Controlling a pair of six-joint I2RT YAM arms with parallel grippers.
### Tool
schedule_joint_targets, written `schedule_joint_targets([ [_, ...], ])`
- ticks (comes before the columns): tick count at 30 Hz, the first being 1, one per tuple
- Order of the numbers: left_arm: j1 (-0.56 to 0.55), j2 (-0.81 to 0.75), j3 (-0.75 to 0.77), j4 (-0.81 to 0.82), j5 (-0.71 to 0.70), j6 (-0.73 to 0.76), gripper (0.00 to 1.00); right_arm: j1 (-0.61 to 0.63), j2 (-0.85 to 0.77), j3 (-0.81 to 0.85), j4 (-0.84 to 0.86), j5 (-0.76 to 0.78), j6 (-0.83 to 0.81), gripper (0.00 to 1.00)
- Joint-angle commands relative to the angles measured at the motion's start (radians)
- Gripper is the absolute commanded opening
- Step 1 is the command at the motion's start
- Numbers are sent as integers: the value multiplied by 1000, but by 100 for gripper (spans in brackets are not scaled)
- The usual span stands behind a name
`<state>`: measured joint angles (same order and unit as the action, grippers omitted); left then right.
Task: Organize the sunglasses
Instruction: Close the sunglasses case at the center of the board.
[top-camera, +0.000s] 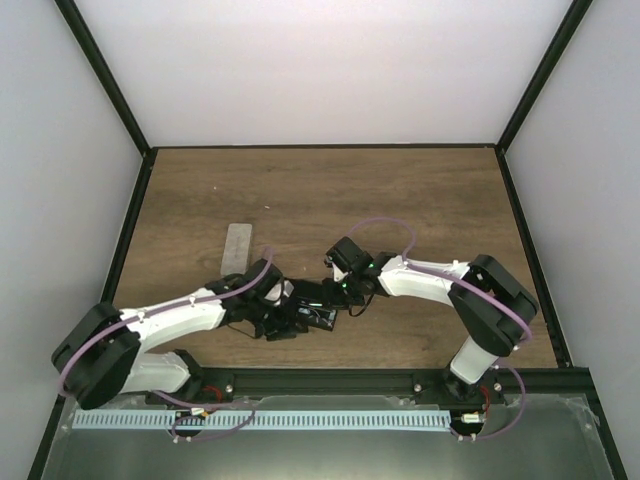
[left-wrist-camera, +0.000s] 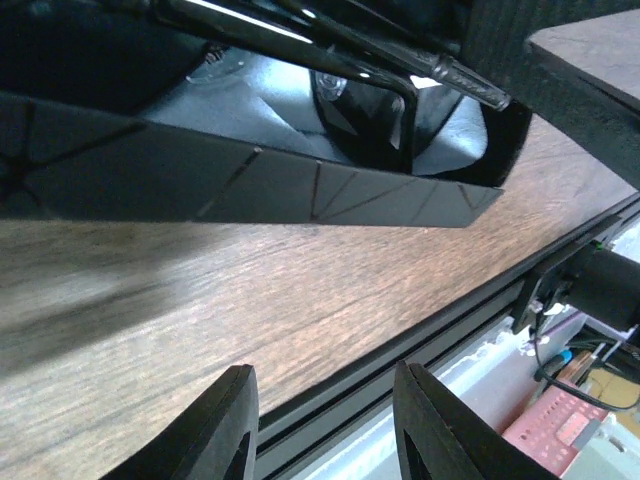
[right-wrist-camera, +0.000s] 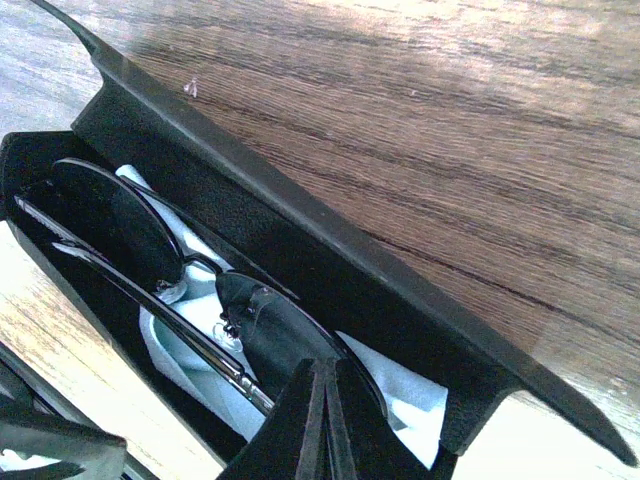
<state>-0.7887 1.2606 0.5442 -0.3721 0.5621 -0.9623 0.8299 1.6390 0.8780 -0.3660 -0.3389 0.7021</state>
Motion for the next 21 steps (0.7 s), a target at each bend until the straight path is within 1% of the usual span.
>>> schedule_joint_targets([
  [1,-6,54,18,35,-11,62,39,3,16,22,-3,-8,-24,1],
  [9,-4,209,72,45,-84,111,33,4,25,20,-1,-41,-45,1],
  [13,-4,284,120,68,-77,115,32,15,20,8,4,-78,-48,1],
  [16,-4,321,163,58,-89,131,32,31,16,-1,2,-91,-50,1],
  [21,-4,341,186,54,-72,143,32,41,6,-10,5,-89,-46,1],
])
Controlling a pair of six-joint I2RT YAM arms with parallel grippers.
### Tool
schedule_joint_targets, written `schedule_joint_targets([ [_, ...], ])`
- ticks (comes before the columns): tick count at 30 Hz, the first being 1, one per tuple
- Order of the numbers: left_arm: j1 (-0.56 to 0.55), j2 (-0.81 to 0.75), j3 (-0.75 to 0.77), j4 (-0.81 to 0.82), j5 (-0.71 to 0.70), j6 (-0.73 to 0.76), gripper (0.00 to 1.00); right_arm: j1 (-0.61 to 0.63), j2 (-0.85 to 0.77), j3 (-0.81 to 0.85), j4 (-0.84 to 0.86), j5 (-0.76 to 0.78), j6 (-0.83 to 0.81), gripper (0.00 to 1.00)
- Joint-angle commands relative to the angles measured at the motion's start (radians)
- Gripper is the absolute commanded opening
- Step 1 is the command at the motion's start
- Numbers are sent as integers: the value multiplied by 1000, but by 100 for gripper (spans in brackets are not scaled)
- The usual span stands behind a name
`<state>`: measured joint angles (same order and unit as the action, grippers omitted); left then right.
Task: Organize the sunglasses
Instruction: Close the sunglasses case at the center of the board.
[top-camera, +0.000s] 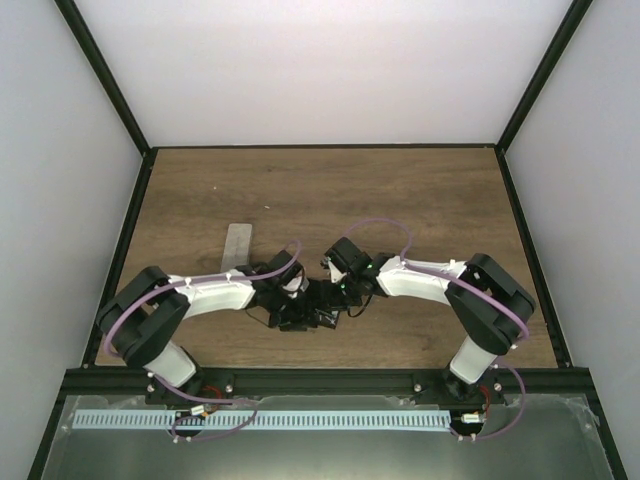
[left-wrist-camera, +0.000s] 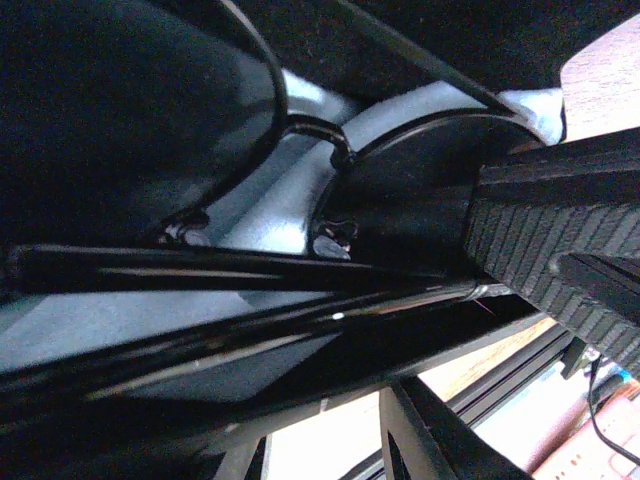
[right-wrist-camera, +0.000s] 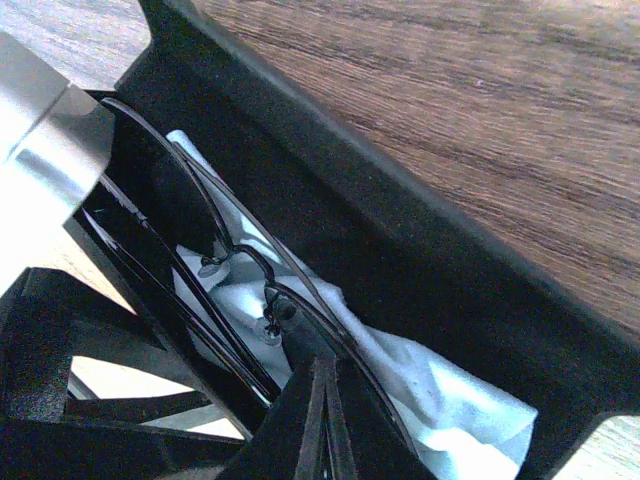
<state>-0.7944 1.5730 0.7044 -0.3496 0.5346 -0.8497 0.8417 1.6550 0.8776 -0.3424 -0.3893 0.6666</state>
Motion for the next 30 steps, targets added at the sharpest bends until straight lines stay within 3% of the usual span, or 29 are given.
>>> schedule_joint_targets([
  [1,2,28,26,23,-45,34,32,30,-13,-3,-28,-27,-13,1],
  [10,1,-112,-30,-33,-62,37,32,20,-85,136,-151,113,-55,1],
  [17,2,-220,-75,-79,-65,25,31,-63,-177,189,-167,140,-80,2],
  [25,-2,-258,-172,-45,-54,-27,31,-206,-32,286,-144,95,-199,5],
  [30,-2,-245,-205,-13,-94,-43,31,-225,65,311,-113,79,-284,5],
])
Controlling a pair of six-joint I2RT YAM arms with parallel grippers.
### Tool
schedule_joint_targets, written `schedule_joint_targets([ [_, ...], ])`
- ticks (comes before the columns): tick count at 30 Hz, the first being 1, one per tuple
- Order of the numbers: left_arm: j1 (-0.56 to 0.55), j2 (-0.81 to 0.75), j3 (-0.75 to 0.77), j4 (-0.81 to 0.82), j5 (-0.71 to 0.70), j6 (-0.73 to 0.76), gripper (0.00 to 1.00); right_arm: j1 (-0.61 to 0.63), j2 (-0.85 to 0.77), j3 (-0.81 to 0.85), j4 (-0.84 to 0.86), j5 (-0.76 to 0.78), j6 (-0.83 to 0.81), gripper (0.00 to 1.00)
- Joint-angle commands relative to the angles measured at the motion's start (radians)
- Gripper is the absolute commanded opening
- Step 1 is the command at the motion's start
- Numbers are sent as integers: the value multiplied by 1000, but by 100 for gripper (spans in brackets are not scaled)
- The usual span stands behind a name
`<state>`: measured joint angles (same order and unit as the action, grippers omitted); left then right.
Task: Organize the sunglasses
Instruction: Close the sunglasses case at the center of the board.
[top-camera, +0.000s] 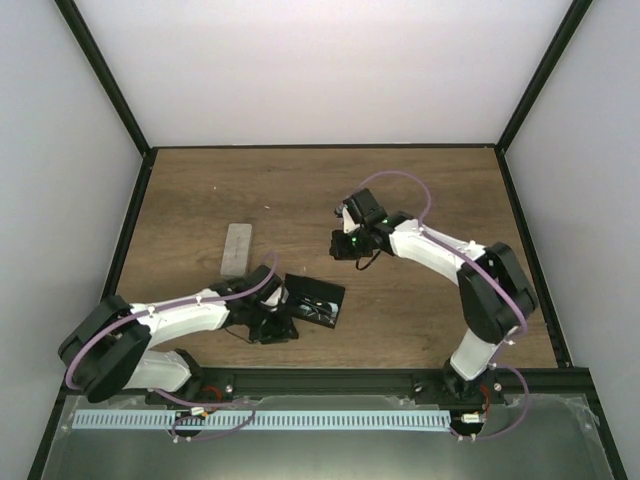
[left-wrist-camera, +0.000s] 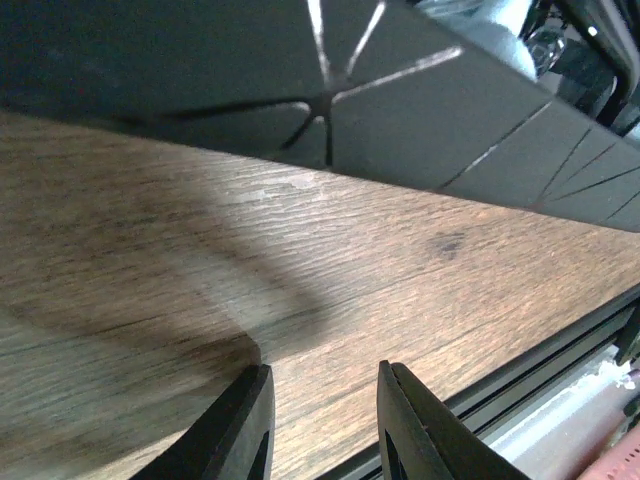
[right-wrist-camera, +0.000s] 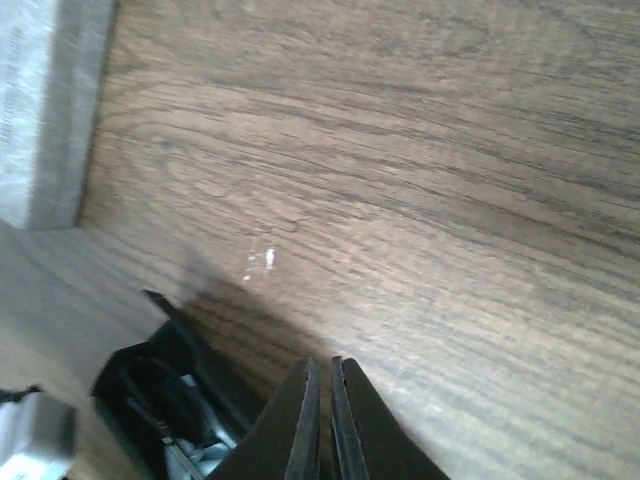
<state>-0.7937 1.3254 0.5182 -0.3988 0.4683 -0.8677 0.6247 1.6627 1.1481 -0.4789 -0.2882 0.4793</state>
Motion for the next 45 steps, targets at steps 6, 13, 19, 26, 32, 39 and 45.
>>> schedule_joint_targets([
  [6,-1,98,37,26,-105,14,30,-8,150,29,60,-126,-176,5],
  [13,5,173,65,41,-133,29,30,-6,180,14,43,-264,-252,4],
  [19,16,185,84,18,-157,43,29,0,178,-32,41,-332,-255,4],
  [26,28,160,65,6,-155,56,29,1,210,-9,40,-222,-229,1],
  [32,66,143,44,7,-142,70,29,9,279,33,-7,-304,-253,9],
  [39,95,158,53,19,-147,87,29,60,238,-16,-3,-314,-262,10],
  [45,98,188,93,28,-148,94,29,101,191,-11,-27,-231,-219,10],
])
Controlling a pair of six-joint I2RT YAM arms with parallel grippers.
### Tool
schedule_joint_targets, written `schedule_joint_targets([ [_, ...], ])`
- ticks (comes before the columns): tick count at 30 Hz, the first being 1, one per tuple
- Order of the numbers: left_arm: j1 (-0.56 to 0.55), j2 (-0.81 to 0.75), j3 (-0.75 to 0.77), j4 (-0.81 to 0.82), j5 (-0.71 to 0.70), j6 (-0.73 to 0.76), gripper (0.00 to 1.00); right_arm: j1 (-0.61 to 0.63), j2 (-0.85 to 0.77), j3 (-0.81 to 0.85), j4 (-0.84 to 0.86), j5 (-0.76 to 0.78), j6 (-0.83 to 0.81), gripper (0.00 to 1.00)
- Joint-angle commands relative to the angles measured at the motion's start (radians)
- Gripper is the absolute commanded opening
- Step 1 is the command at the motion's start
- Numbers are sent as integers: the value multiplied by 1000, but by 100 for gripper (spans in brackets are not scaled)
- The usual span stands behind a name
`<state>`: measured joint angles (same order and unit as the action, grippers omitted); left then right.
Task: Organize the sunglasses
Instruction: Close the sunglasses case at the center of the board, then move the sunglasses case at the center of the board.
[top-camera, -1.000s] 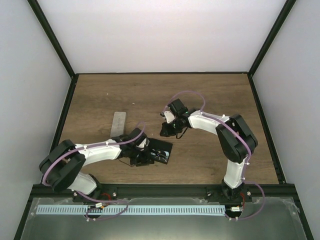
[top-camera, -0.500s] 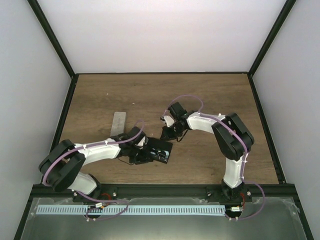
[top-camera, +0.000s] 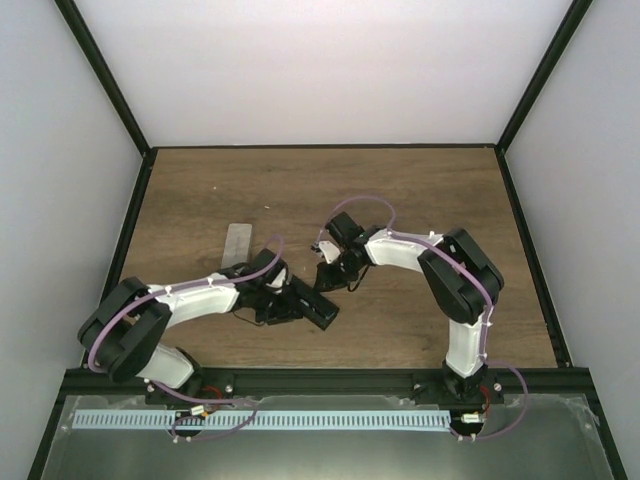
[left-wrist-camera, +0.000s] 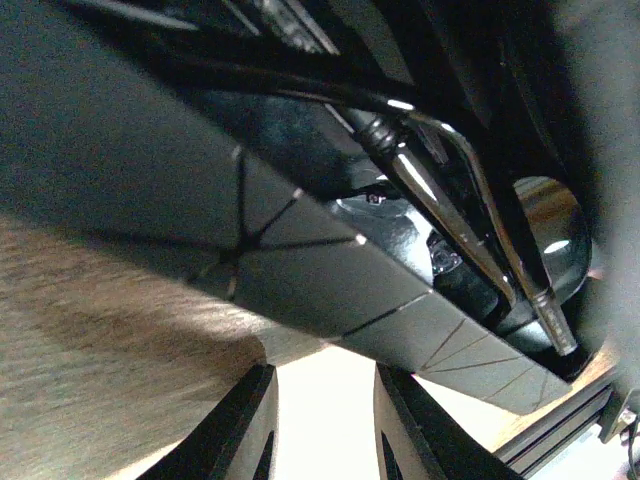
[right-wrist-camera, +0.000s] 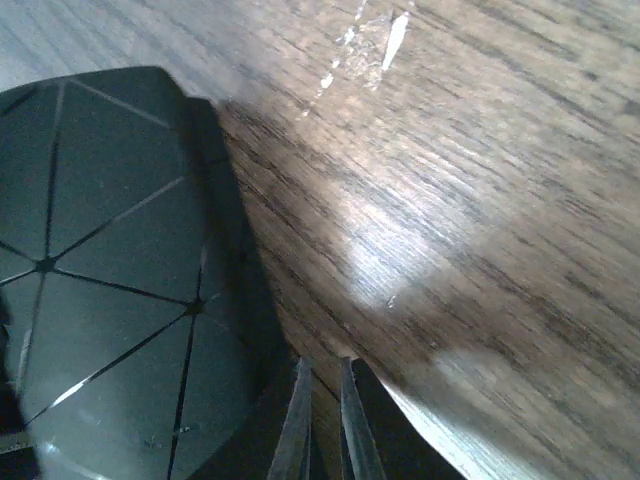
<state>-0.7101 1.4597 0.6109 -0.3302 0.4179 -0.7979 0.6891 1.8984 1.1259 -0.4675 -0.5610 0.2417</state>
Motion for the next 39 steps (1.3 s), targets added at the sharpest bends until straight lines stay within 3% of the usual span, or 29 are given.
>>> schedule_joint_targets([
  [1,14,54,9,-43,-99,25,29,45,-47,17,-52,64,22,10],
  [7,14,34,36,-57,-117,25,28,74,-68,12,-78,147,40,10],
  [17,16,-232,42,-239,-189,40,27,77,-177,-6,-50,281,139,9],
  [23,36,-373,-69,-272,-210,-52,27,77,-216,44,-12,203,145,9],
  [26,47,-438,-85,-279,-275,-124,34,100,-185,35,-9,173,140,9],
  [31,55,-494,-2,-288,-397,-159,62,143,-177,-36,18,131,156,9],
  [39,68,-485,39,-300,-431,-170,80,143,-192,-43,-4,179,146,14],
])
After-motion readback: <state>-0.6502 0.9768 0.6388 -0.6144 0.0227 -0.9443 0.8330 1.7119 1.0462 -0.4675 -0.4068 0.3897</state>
